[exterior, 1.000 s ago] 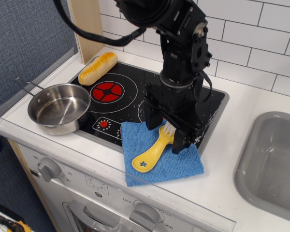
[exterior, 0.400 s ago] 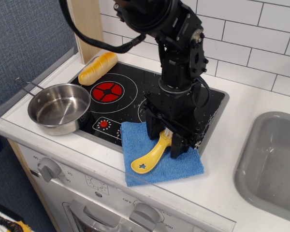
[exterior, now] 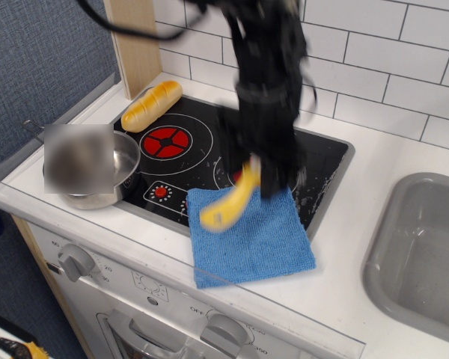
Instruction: Move the yellow brush to the right of the bread
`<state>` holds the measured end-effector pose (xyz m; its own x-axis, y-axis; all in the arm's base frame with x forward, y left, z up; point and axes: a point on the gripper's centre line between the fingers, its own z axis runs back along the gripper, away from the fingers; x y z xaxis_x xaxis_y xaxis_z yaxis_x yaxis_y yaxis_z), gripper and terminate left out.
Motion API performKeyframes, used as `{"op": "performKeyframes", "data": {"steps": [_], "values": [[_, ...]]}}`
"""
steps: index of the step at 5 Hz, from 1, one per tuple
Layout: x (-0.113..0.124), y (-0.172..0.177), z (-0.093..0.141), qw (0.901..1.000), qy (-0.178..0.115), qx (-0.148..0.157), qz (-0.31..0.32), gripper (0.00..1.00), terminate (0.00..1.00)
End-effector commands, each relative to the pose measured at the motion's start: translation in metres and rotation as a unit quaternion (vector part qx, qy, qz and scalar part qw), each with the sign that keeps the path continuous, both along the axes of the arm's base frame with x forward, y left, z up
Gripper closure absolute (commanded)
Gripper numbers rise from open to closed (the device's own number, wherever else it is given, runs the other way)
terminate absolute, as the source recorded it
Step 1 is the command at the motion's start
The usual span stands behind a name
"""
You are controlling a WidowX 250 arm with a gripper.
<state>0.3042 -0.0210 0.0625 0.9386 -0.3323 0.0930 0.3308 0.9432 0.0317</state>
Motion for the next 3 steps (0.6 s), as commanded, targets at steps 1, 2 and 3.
{"op": "performKeyframes", "data": {"steps": [1, 2, 3], "values": [[0.053, 0.071, 0.043, 0.9922, -0.077, 0.028, 0.094, 1.0, 0.0], [0.074, 0.086, 0.02, 0.9914, -0.048, 0.051, 0.111, 1.0, 0.0], [0.089, 0.101, 0.005, 0.989, -0.033, 0.067, 0.128, 1.0, 0.0]]}}
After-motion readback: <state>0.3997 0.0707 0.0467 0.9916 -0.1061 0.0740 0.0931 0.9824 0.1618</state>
